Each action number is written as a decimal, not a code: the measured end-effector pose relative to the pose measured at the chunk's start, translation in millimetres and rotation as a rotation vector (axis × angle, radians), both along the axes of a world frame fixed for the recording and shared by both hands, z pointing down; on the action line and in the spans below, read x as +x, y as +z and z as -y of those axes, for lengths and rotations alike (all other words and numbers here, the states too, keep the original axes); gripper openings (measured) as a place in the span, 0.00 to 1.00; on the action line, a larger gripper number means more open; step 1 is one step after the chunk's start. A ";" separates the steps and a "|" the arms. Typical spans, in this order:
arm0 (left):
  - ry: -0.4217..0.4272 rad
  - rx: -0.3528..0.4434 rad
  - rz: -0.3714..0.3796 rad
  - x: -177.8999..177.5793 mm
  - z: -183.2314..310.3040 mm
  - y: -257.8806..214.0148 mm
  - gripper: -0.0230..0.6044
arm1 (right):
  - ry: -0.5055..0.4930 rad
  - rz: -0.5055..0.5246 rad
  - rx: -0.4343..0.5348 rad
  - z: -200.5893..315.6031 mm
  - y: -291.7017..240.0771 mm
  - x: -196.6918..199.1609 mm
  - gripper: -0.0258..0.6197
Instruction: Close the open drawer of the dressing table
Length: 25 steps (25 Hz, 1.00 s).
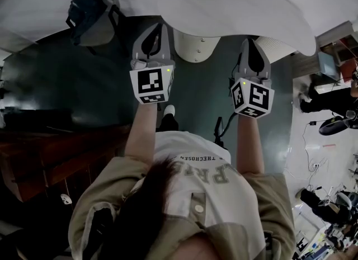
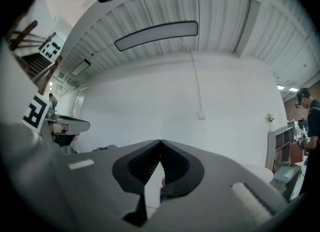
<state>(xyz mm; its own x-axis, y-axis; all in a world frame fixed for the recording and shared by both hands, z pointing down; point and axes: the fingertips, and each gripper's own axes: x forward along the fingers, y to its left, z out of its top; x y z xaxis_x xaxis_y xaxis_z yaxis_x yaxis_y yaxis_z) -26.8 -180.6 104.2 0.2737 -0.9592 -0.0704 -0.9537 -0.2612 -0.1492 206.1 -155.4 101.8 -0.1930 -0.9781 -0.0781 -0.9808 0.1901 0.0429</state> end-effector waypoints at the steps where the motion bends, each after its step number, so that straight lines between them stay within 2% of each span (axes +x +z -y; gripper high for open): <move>1: 0.004 0.000 0.000 -0.1 -0.1 0.2 0.05 | -0.002 -0.001 0.001 0.1 -0.5 -0.5 0.05; 17: 0.016 0.013 0.017 0.5 -2.2 -0.4 0.05 | -0.028 0.011 0.008 0.8 2.4 -7.6 0.05; 25: 0.017 0.003 0.020 0.1 -1.2 3.0 0.05 | -0.015 -0.036 0.014 -0.6 5.6 -9.4 0.04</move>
<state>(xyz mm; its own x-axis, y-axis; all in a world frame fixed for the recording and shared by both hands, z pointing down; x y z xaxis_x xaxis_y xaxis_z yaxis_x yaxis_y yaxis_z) -26.7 -179.4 107.2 0.2910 -0.9543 -0.0677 -0.9461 -0.2765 -0.1687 196.7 -154.8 107.5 -0.2103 -0.9739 -0.0849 -0.9757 0.2036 0.0809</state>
